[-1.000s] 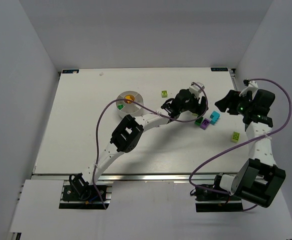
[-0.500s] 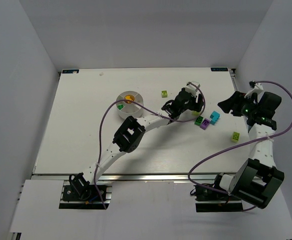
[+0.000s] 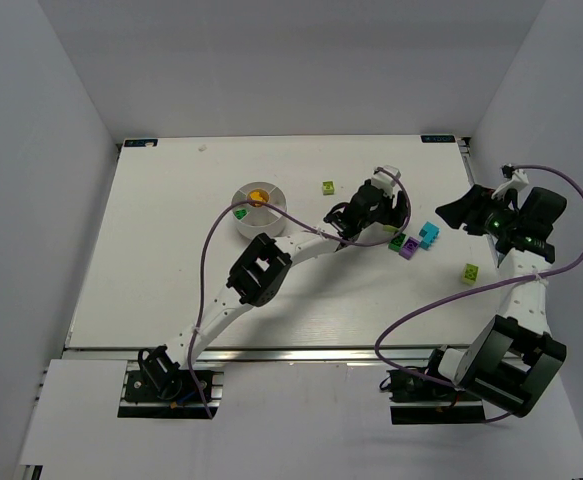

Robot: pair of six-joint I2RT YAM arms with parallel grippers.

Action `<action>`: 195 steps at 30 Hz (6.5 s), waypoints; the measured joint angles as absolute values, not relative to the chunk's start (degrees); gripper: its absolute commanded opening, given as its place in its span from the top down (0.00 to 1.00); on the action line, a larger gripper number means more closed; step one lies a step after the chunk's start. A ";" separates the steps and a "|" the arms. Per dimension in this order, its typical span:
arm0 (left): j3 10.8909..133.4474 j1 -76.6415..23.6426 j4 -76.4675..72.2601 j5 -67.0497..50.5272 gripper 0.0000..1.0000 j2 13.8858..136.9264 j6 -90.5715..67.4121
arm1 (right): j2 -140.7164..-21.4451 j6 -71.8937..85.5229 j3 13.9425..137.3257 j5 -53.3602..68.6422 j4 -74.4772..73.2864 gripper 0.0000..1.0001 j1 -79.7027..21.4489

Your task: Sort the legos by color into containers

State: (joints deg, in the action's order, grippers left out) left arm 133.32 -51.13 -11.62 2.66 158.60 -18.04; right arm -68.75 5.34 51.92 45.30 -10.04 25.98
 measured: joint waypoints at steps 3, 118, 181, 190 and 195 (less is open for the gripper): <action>133.58 -51.11 -11.00 2.68 0.18 159.28 -18.59 | -68.77 5.58 51.64 46.09 -10.09 0.33 26.39; 68.73 -12.86 19.66 -6.76 0.69 93.47 -22.13 | -73.63 -2.15 50.76 54.13 -15.16 0.46 21.93; 49.45 -12.60 8.95 -15.16 0.21 55.90 -19.40 | -92.86 -32.38 61.67 27.55 -29.02 0.11 2.15; 42.72 -13.74 9.80 -14.33 0.21 51.20 -16.93 | -98.67 -18.44 70.06 14.33 -28.56 0.13 -1.87; 42.72 -13.74 9.85 -14.04 0.21 50.54 -16.62 | -102.56 -14.61 71.94 12.75 -28.32 0.14 -3.97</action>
